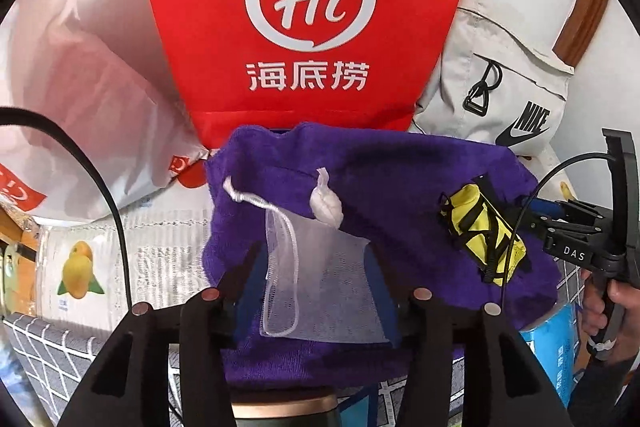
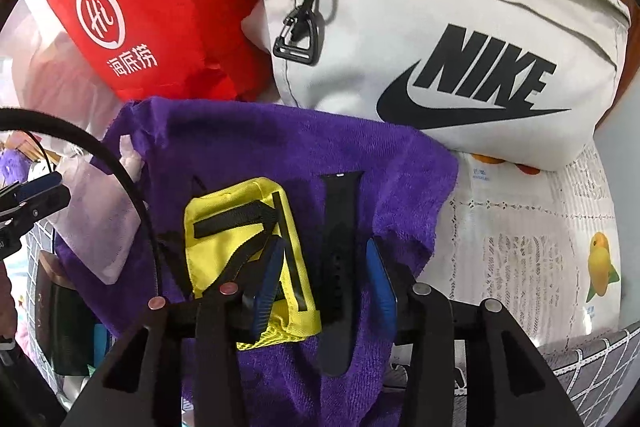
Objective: Organize soft objects
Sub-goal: 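Open the left gripper to drop the mesh bag while the right gripper releases the strap, then move both grippers back from the towel to the cluttered pile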
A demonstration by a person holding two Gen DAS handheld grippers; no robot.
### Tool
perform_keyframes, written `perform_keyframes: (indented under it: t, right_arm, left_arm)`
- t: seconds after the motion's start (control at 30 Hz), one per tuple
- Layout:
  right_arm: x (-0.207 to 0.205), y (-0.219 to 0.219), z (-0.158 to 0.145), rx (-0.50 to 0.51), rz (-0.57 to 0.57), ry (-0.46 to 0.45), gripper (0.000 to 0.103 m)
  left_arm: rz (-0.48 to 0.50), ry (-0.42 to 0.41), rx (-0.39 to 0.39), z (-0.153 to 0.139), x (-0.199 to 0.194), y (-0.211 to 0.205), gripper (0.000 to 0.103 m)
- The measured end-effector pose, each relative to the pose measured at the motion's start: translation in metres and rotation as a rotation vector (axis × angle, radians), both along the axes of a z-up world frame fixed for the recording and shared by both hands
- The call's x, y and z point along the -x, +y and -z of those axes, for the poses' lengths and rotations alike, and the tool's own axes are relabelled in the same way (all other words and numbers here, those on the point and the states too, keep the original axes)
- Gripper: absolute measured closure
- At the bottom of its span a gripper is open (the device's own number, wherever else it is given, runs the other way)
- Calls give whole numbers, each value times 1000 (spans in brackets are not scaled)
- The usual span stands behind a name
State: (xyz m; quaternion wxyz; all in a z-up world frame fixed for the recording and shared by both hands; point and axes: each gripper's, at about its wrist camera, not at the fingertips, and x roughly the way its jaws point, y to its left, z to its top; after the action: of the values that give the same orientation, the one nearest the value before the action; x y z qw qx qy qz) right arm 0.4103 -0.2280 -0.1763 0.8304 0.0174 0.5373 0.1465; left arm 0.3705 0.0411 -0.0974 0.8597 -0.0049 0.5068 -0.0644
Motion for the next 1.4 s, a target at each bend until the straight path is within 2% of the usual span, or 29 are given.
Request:
perform_keyframes:
  t: [0.07, 0.13, 0.27, 0.53, 0.63, 0.93, 1.13, 1.3, 1.4]
  right_arm:
    - [1, 1, -2, 6, 1, -3, 59]
    - [2, 1, -5, 12, 1, -10, 59]
    - [5, -2, -15, 19, 4, -29, 59]
    - [21, -10, -46, 6, 15, -91, 58]
    - [28, -20, -56, -4, 24, -112, 57]
    - [56, -18, -73, -30, 37, -137, 56]
    - [91, -19, -76, 18, 38, -139, 56]
    - [136, -24, -82, 2, 46, -137, 56]
    - [159, -18, -86, -34, 17, -138, 51]
  left_arm:
    - [-11, -10, -23, -5, 3, -1, 48]
    - [-26, -12, -27, -10, 6, -3, 48]
    - [41, 41, 109, -19, 16, -14, 48]
    - [148, 68, 191, -32, 39, -50, 47]
    - [174, 78, 166, -32, 45, -63, 47]
    - [240, 93, 189, -37, 58, -82, 47]
    - [243, 58, 201, -52, 68, -79, 47]
    - [256, 30, 206, -65, 78, -78, 47]
    - [255, -22, 186, -81, 89, -74, 46]
